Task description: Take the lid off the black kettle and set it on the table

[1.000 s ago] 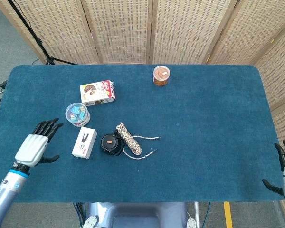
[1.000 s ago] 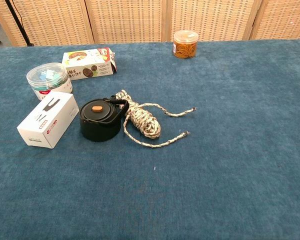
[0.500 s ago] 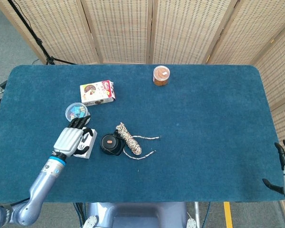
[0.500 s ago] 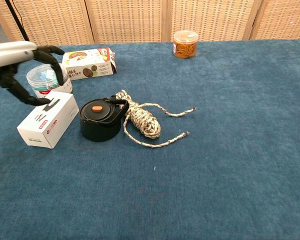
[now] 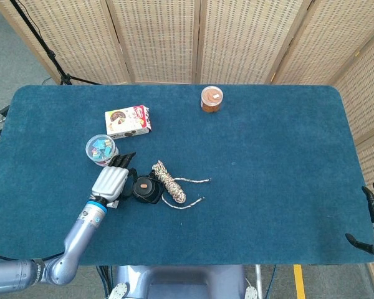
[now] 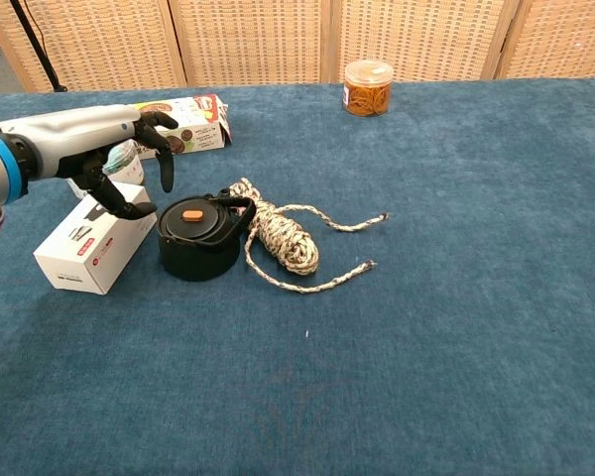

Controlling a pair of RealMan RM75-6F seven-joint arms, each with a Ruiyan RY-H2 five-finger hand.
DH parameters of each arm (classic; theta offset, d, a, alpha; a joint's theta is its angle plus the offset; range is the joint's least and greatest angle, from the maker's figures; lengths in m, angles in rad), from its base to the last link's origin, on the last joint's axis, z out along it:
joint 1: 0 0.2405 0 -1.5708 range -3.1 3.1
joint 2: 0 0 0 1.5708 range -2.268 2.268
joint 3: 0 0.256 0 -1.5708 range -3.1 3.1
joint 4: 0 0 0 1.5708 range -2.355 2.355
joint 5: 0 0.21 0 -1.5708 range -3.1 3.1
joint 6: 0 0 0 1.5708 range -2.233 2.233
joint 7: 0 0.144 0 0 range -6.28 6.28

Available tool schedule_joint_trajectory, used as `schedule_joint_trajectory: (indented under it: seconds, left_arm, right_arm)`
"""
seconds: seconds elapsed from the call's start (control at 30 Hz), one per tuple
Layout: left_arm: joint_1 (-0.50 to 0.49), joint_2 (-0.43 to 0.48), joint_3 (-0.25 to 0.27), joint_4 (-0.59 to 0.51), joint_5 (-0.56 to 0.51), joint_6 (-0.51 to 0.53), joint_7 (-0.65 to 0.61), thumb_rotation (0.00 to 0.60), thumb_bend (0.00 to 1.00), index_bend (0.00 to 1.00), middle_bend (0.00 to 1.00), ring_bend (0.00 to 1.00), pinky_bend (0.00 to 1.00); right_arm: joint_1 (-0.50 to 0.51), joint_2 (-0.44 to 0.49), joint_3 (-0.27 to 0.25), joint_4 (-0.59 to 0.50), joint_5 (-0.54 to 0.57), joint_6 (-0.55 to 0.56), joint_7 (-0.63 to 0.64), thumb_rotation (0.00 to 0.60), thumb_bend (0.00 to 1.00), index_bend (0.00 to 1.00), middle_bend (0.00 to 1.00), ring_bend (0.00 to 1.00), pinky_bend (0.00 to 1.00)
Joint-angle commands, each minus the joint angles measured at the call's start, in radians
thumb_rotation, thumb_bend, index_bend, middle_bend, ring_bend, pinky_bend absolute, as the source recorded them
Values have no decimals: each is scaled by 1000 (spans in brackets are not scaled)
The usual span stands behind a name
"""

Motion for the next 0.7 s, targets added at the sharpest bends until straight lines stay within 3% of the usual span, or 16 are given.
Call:
schedule_joint_trajectory:
  seconds: [0.03, 0.7]
  left_arm:
    - [-12, -17, 6, 3, -13, 17, 21, 600, 348, 522, 0, 0, 0]
    - [-89, -90, -5, 50, -133, 51, 89, 600, 348, 528, 0, 0, 0]
  right_arm:
    - [1, 1, 0, 1, 1, -2, 2, 600, 0, 0, 0, 0, 0]
    - [4, 1, -1, 3, 6, -7, 4, 600, 0, 0, 0, 0, 0]
